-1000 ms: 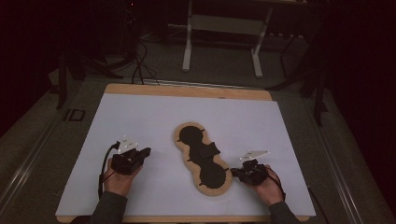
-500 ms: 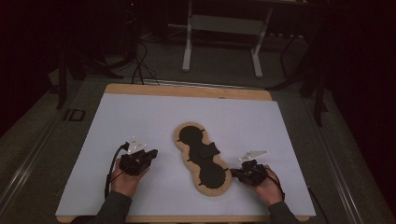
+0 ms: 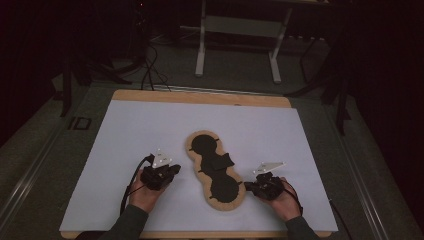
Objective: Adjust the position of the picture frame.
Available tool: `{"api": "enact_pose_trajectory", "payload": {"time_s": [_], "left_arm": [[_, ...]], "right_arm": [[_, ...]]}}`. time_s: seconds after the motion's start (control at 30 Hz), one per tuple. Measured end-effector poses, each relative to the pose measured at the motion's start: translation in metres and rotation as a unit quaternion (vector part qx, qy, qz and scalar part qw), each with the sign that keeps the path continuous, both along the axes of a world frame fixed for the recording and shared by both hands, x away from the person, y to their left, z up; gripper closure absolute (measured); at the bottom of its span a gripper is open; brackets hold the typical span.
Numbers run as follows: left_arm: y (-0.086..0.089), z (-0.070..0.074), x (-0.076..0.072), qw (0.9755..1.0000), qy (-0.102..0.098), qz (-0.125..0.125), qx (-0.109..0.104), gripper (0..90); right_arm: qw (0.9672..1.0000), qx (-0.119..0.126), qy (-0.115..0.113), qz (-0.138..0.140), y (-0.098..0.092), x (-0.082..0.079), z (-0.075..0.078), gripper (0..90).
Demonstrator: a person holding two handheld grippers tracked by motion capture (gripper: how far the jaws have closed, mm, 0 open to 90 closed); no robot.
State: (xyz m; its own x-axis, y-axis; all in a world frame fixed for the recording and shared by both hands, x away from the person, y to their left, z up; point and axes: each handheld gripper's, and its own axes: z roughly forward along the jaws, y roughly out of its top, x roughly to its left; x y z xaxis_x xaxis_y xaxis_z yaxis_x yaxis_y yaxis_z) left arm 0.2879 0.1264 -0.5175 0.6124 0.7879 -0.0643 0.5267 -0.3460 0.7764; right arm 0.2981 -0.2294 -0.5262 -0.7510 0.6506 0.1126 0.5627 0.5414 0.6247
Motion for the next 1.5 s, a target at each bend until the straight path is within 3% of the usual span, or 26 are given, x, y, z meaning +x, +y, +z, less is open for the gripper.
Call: {"api": "enact_pose_trajectory", "payload": {"time_s": [0.27, 0.83, 1.27, 1.5], "left_arm": [[-0.012, -0.006, 0.000, 0.9995, 0.011, -0.024, 0.018, 89.3], [-0.022, -0.014, 0.003, 0.9979, 0.029, -0.048, 0.033, 89.6], [-0.018, -0.017, 0.008, 0.9969, 0.042, -0.050, 0.044, 89.9], [-0.012, -0.017, 0.013, 0.9973, 0.048, -0.036, 0.042, 89.9]], "right_arm": [[0.9999, 0.000, 0.001, 0.010, 0.006, -0.002, 0.000, 89.9], [0.9990, 0.003, 0.001, 0.045, 0.027, -0.009, -0.001, 89.9], [0.9975, 0.009, 0.005, 0.069, 0.042, -0.015, -0.002, 89.9], [0.9964, 0.013, 0.004, 0.084, 0.050, -0.017, -0.003, 89.9]]}}
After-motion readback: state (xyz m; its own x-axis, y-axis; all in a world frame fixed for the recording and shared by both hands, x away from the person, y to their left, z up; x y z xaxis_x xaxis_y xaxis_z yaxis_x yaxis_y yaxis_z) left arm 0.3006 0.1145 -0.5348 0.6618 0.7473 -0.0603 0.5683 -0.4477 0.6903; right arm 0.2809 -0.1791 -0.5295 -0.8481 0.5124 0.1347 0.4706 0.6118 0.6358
